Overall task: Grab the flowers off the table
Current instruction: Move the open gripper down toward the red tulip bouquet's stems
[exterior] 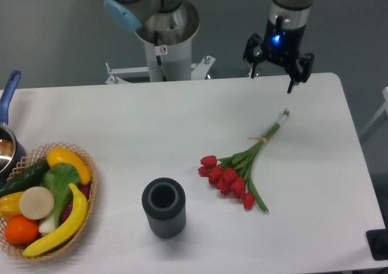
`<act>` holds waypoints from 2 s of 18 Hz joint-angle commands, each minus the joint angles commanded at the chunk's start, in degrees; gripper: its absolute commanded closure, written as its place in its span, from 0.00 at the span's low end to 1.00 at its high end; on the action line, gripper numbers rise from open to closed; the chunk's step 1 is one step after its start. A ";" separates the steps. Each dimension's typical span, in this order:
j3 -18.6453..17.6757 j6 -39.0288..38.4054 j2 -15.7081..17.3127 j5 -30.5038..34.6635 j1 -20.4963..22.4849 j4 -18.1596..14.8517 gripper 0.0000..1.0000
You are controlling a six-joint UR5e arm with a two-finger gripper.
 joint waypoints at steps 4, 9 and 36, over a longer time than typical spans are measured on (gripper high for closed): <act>0.00 0.09 -2.54 0.88 -1.93 0.35 0.00; -0.44 -0.26 -5.27 3.24 -2.02 4.13 0.00; 2.02 -1.23 -21.45 3.08 -6.77 12.22 0.00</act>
